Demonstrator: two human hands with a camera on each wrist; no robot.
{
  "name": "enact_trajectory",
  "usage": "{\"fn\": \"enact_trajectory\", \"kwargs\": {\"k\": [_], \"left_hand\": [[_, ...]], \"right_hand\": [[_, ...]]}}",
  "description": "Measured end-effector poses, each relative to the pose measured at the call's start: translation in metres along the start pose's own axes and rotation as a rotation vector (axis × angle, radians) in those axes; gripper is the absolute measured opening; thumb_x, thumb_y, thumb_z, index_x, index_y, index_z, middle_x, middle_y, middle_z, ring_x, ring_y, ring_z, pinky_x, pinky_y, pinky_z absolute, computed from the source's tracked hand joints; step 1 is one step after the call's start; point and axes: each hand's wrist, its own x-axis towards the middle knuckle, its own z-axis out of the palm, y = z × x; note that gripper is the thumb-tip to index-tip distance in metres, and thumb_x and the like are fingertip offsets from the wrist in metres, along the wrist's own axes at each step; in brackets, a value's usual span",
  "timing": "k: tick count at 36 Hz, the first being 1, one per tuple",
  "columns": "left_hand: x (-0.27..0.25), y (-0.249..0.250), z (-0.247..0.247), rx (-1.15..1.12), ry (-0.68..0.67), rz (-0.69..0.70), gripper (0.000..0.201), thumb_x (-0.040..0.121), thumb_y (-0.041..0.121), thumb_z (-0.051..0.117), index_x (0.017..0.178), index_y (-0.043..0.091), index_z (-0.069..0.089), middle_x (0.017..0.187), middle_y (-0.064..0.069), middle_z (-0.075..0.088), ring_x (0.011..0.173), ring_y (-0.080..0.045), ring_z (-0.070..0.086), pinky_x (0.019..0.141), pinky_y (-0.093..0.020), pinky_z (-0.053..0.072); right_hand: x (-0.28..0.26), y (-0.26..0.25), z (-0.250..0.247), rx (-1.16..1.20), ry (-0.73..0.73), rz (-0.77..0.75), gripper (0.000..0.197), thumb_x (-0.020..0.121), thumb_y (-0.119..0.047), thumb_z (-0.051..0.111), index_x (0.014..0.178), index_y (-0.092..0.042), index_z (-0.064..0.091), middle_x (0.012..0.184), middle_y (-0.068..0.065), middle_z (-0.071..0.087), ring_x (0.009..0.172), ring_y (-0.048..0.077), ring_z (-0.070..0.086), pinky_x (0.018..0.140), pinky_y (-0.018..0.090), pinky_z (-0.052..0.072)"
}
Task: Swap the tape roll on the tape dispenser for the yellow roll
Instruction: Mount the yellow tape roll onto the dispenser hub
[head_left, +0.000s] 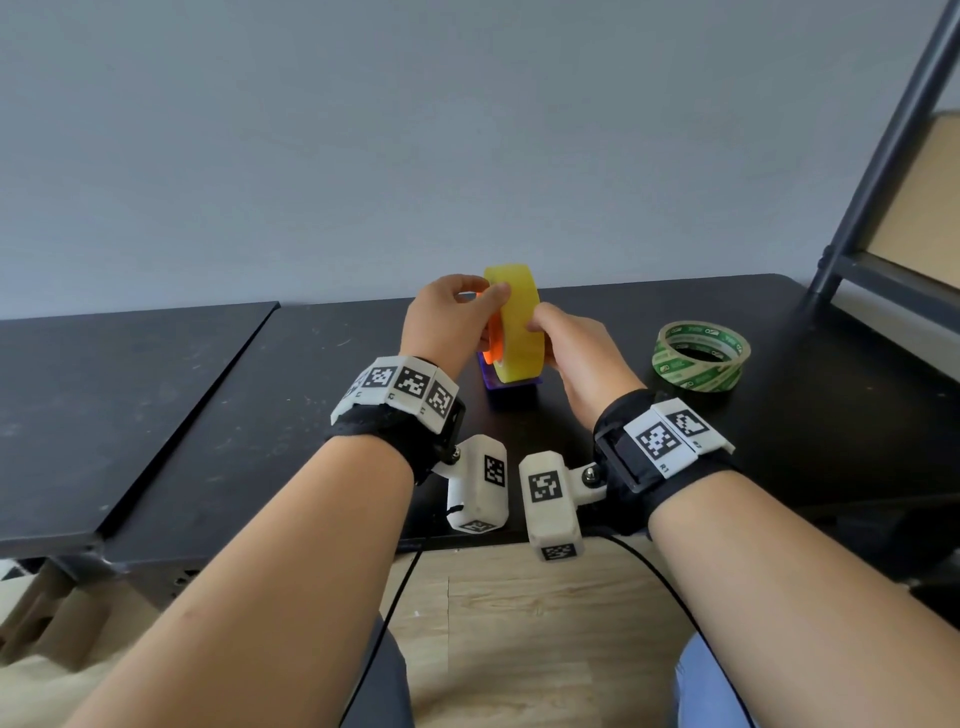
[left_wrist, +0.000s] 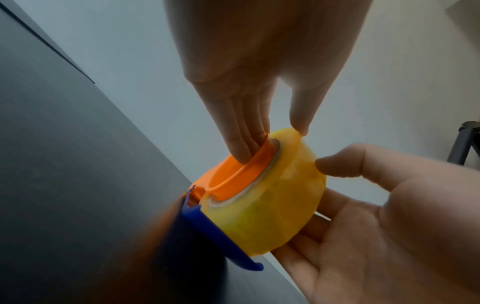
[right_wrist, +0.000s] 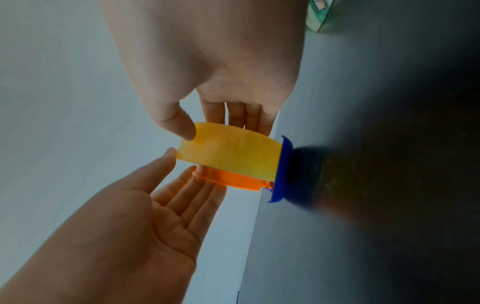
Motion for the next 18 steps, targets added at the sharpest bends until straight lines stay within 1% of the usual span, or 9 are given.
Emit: {"fn": "enact_trajectory", "kwargs": {"k": [4,6,7,9,12,14,16,18], "left_hand": [[0.0003,0.0017,-0.0006,0.004,-0.017,-0.009,0.034,0.089,0.032,0.063,0.118,0.013,0.065,0.092,-0.01,0.074,0.084,-0.033,0.074,0.081,-0.048,0.06],[0.0004,0.0024,-0.0004,0.006,-0.019,-0.012,0.039,0.09,0.03,0.061,0.125,0.012,0.061,0.094,-0.012,0.073,0.086,-0.033,0.073,0.082,-0.048,0.06],[0.0006,0.0022,-0.0004,-0.002,-0.017,-0.016,0.043,0.09,0.029,0.061,0.13,0.014,0.057,0.095,-0.013,0.073,0.086,-0.033,0.073,0.082,-0.049,0.06],[0.0001,0.0015,-0.0007,-0.009,-0.019,-0.015,0.047,0.09,0.03,0.059,0.135,0.02,0.053,0.094,-0.014,0.073,0.085,-0.033,0.073,0.082,-0.048,0.06],[-0.0018,0.0004,-0.0021,0.011,-0.021,0.015,0.04,0.09,0.033,0.055,0.13,0.034,0.058,0.087,-0.013,0.074,0.082,-0.033,0.073,0.082,-0.048,0.06],[-0.003,-0.0001,-0.0028,0.024,-0.027,0.032,0.036,0.093,0.033,0.052,0.127,0.04,0.06,0.087,-0.016,0.074,0.082,-0.034,0.073,0.082,-0.047,0.06],[-0.0035,-0.0001,-0.003,0.035,-0.041,0.039,0.036,0.094,0.034,0.05,0.127,0.041,0.061,0.091,-0.016,0.074,0.085,-0.036,0.072,0.082,-0.049,0.06],[-0.0032,0.0,-0.0033,0.041,-0.062,0.04,0.036,0.094,0.035,0.05,0.128,0.039,0.061,0.094,-0.018,0.073,0.088,-0.038,0.071,0.083,-0.05,0.059]], "right_hand": [[0.0031,0.0018,-0.0002,0.023,-0.009,-0.017,0.003,0.081,-0.023,0.062,0.083,-0.024,0.063,0.113,0.007,0.067,0.11,0.023,0.061,0.105,0.044,0.044],[0.0039,0.003,-0.0008,0.04,-0.02,-0.023,0.005,0.083,-0.02,0.062,0.08,-0.024,0.063,0.112,0.01,0.069,0.109,0.025,0.063,0.105,0.044,0.046],[0.0045,0.0038,-0.0013,0.053,-0.031,-0.031,0.008,0.085,-0.018,0.061,0.079,-0.023,0.064,0.108,0.01,0.07,0.108,0.025,0.065,0.104,0.043,0.047],[0.0042,0.0039,-0.0023,0.072,-0.065,-0.05,0.012,0.087,-0.016,0.061,0.08,-0.023,0.067,0.1,0.006,0.072,0.105,0.023,0.067,0.101,0.04,0.049],[0.0034,0.004,-0.0026,0.064,-0.096,-0.065,0.009,0.088,-0.019,0.062,0.085,-0.025,0.068,0.102,0.004,0.073,0.101,0.021,0.068,0.1,0.039,0.05],[0.0039,0.0045,-0.0027,0.068,-0.095,-0.067,0.005,0.088,-0.023,0.064,0.085,-0.027,0.067,0.102,0.003,0.073,0.101,0.02,0.069,0.101,0.04,0.05],[0.0045,0.0047,-0.0032,0.074,-0.095,-0.066,0.006,0.088,-0.024,0.065,0.084,-0.028,0.066,0.101,0.002,0.073,0.101,0.02,0.068,0.102,0.041,0.049],[0.0041,0.0051,-0.0039,0.071,-0.106,-0.063,0.005,0.089,-0.026,0.065,0.085,-0.029,0.066,0.105,0.002,0.073,0.104,0.02,0.068,0.104,0.042,0.048]]}}
